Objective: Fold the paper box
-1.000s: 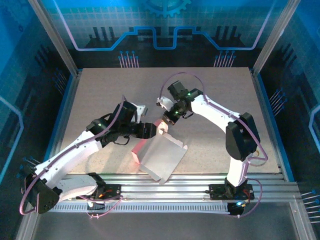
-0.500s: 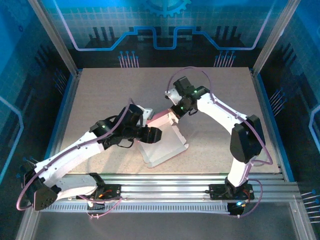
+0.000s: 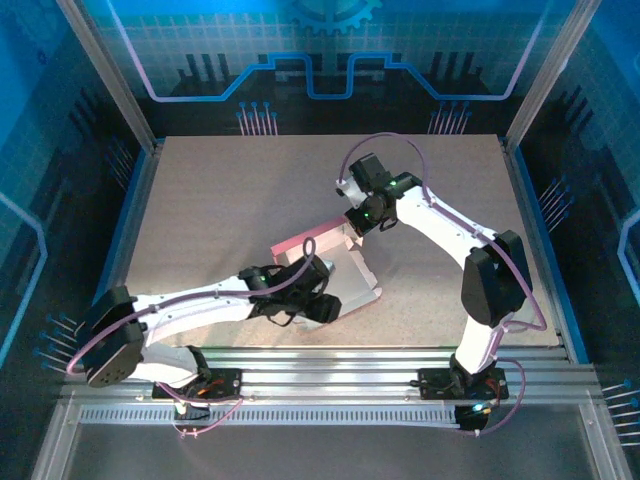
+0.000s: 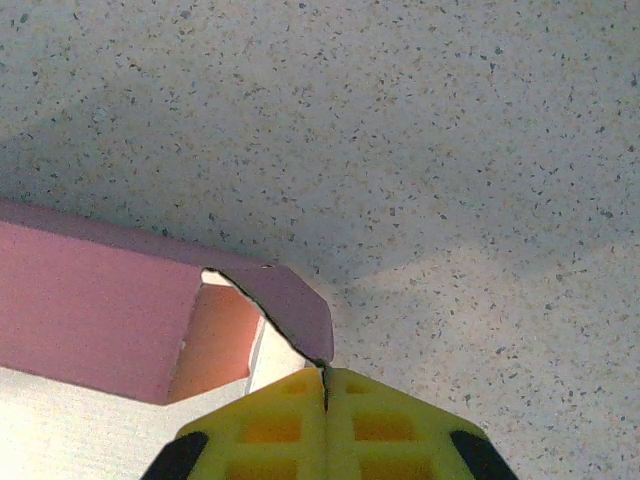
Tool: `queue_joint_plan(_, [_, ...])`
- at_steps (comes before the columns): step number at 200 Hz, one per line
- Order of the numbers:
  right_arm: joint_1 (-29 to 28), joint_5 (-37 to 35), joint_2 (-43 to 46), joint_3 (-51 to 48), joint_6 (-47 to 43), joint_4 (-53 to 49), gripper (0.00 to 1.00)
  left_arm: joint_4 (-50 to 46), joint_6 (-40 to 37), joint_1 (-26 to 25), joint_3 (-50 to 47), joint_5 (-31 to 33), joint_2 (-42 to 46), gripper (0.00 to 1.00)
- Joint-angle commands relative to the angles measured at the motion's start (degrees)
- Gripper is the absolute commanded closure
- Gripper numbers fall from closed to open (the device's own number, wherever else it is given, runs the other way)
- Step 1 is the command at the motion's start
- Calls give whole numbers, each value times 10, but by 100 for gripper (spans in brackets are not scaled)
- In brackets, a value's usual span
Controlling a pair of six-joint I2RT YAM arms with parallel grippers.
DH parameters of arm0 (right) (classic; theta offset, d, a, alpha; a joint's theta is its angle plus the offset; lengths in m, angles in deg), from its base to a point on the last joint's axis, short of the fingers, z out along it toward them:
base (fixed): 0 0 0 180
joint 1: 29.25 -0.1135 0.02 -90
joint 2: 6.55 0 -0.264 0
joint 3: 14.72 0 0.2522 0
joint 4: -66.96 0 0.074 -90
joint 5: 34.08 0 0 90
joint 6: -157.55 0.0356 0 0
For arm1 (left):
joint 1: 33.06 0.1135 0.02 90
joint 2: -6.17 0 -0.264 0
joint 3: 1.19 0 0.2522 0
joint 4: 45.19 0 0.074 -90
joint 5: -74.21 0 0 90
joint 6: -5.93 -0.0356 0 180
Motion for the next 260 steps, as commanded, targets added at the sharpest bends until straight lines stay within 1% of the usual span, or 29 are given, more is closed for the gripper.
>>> queue_joint_plan(1, [2, -4, 3, -3, 13, -9, 97, 55, 44, -14, -17, 52, -30, 39])
queue_joint_plan(27, [2, 5, 6, -5, 18, -11, 97, 76, 66, -15, -32, 62, -56, 38])
queue_joint_plan(51, [1, 15, 5, -3, 22, -19, 97, 73, 82, -15, -35, 70, -82, 38])
queue_joint_plan(114, [-11, 27, -4, 8, 28, -49, 97, 73, 110, -15, -22, 62, -143, 39])
queue_joint_plan(159, [-23, 40, -6, -1, 55, -55, 98, 73, 116, -15, -15, 57, -156, 39])
queue_joint_plan(226, [-36, 20, 13, -54, 123, -9, 98, 73, 118, -15, -13, 57, -157, 39])
queue_joint_plan(260, [-41, 11, 24, -78, 136, 12, 98, 73, 119, -15, -11, 55, -145, 40])
